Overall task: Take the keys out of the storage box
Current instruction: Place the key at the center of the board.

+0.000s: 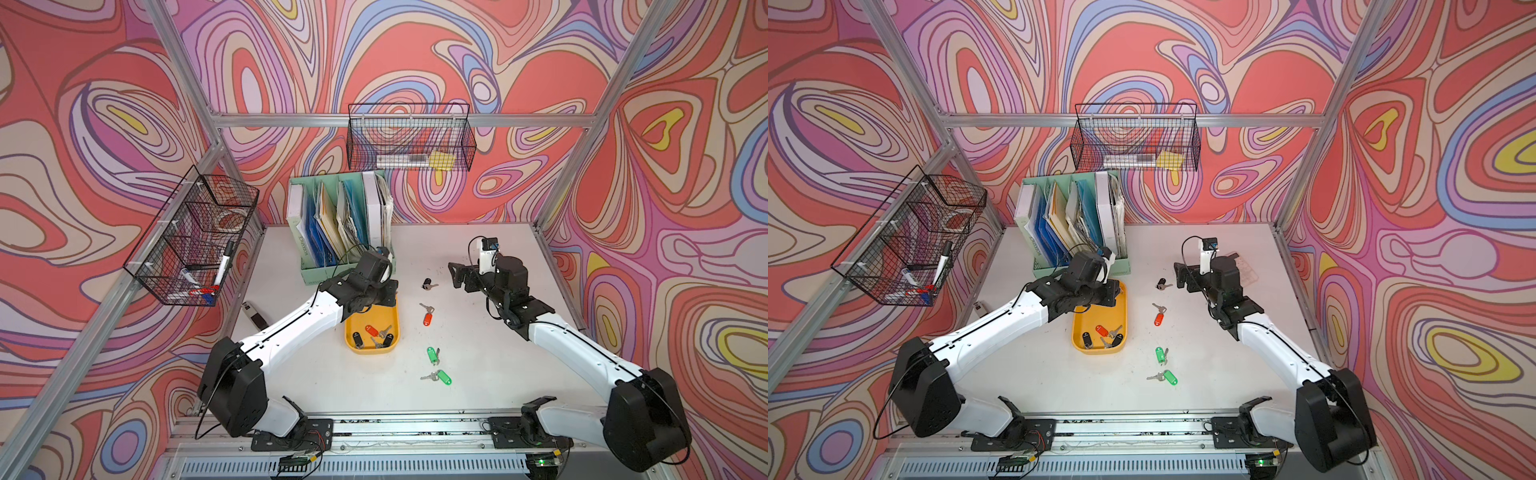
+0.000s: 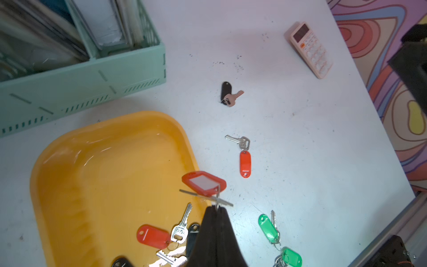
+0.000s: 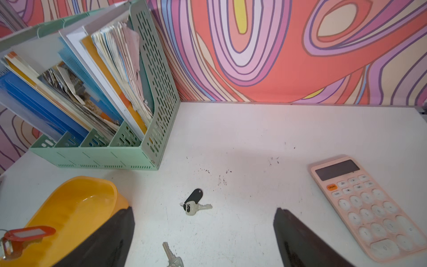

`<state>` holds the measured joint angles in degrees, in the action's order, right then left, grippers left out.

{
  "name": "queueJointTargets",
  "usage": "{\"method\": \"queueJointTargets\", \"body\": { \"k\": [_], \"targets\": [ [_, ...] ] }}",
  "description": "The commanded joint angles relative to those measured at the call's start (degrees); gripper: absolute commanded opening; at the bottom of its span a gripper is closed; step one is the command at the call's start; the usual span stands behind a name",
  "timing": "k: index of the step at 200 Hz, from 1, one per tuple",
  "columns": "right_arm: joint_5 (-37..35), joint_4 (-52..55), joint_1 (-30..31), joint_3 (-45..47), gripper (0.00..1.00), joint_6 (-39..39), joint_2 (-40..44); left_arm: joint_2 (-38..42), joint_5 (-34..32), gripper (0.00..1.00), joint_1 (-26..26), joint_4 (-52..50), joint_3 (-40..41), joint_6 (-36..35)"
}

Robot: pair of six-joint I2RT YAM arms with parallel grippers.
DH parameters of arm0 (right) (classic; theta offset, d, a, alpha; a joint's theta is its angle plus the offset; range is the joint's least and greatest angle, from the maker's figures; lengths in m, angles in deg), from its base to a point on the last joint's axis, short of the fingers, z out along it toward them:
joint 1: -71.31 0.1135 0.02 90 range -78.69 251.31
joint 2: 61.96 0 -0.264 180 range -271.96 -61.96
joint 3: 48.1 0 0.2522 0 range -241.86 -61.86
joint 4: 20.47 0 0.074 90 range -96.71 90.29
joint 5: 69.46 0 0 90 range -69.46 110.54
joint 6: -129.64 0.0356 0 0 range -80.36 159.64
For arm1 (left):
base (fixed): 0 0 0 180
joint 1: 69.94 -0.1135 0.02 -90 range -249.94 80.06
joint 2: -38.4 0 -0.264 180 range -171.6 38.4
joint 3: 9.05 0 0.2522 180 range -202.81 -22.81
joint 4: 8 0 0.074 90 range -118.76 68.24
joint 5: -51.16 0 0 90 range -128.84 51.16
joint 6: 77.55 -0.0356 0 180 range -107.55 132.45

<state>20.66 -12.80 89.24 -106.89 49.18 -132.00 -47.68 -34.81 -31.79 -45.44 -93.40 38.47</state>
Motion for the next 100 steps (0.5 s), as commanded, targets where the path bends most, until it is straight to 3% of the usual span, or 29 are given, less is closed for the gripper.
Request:
{"method": "queueJointTargets", "body": {
  "k": [1,53,100],
  "targets": [
    [-1.74,-0.68,-0.53,1.15,0.98,1.33,2.53,-5.46,3.67,0.00,1.50,3.49,-4.89,-2.71],
    [-5.29,0.62,-0.70,2.57,0.98,1.74,6.88,-22.00,13.04,0.00,3.40,7.72,-19.53,-2.92],
    [-8.52,2.28,-0.71,4.51,0.98,1.75,10.14,-35.77,16.85,0.00,3.51,10.86,-29.59,-2.13]
  ]
}}
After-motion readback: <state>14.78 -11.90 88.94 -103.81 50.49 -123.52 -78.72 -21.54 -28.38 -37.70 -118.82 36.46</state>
